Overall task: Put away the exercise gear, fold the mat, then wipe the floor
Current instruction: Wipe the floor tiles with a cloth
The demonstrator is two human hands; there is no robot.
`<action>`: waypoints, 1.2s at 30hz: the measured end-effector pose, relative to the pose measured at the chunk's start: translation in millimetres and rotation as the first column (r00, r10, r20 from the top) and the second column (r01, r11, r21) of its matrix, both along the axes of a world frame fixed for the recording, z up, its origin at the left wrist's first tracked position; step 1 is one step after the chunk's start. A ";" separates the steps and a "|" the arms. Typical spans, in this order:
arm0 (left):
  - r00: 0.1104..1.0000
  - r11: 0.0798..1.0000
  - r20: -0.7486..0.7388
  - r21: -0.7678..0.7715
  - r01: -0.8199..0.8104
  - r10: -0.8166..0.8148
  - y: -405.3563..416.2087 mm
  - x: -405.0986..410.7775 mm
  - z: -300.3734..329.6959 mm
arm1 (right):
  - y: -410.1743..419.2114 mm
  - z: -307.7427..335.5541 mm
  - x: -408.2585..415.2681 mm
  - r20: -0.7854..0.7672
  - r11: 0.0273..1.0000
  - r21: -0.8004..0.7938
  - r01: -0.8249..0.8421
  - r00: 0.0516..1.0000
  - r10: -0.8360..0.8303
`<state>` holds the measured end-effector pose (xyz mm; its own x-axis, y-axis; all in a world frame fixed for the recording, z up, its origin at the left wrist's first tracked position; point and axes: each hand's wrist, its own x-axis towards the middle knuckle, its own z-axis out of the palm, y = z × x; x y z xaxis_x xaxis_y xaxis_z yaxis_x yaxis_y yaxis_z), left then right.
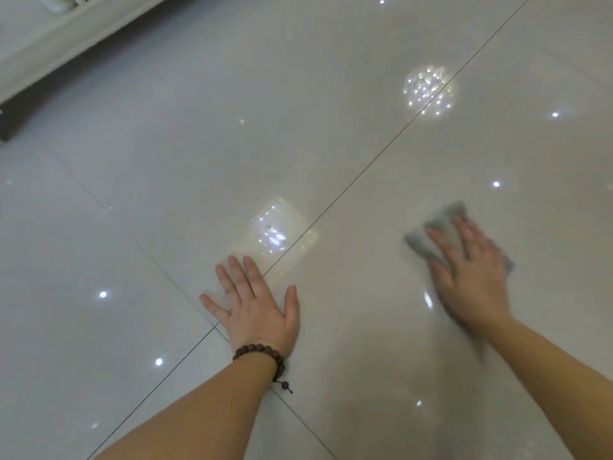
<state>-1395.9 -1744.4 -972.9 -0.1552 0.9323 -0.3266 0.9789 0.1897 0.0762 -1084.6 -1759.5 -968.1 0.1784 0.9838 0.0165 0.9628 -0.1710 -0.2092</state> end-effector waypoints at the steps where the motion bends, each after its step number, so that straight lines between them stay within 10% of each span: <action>1: 1.000 1.000 -0.003 -0.009 0.003 -0.003 -0.3 0.7 0.2 | -3.4 4.4 27.6 -0.002 0.969 -0.027 0.244 0.970 -0.245; 4: 1.000 1.000 -0.006 0.016 0.004 -0.004 -0.7 0.7 -0.4 | 12.5 3.6 0.4 -0.050 0.827 -0.038 0.560 0.826 -0.562; 9: 1.000 0.999 -0.003 0.033 0.023 -0.023 -2.9 0.5 0.4 | 5.0 -7.5 -162.5 -0.019 0.990 0.027 -0.138 0.990 0.138; 12: 1.000 0.998 0.013 0.055 0.023 -0.024 -5.1 -1.3 -1.0 | -22.0 -7.5 -164.6 -0.077 0.983 0.007 -0.182 0.980 0.182; 21: 0.990 0.999 0.143 0.046 0.004 -0.010 -60.5 -62.5 11.4 | -143.2 1.1 -55.3 -0.035 0.962 -0.093 0.258 0.965 -0.262; 26: 0.998 0.996 -0.018 0.051 0.067 -0.066 -96.6 -88.5 0.0 | -79.8 0.7 -140.2 -0.109 0.725 -0.113 0.680 0.716 -0.689; 29: 0.997 0.994 -0.034 0.080 0.071 -0.069 -95.0 -83.6 -2.4 | -36.3 -6.0 -237.3 -0.114 0.964 -0.008 0.267 0.957 -0.266; 32: 0.997 0.993 -0.017 0.086 0.076 -0.075 -98.4 -85.7 -2.7 | -24.4 -9.1 -267.6 -0.109 0.957 0.024 -0.290 0.951 0.291; 34: 0.998 0.995 0.001 0.085 0.060 -0.061 -98.0 -85.4 -2.8 | -26.4 -8.6 -221.7 -0.069 0.924 0.058 -0.377 0.922 0.381; 36: 0.999 0.995 0.002 0.084 0.046 -0.046 -98.0 -85.1 -2.0 | -34.1 -9.1 -150.3 0.012 0.985 0.106 -0.135 0.991 0.134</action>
<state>-1481.0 -1842.4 -974.8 -0.1104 0.9625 -0.2477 0.9861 0.1372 0.0935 -1234.9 -1793.6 -977.2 0.0442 0.9914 0.1231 0.9766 -0.0170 -0.2143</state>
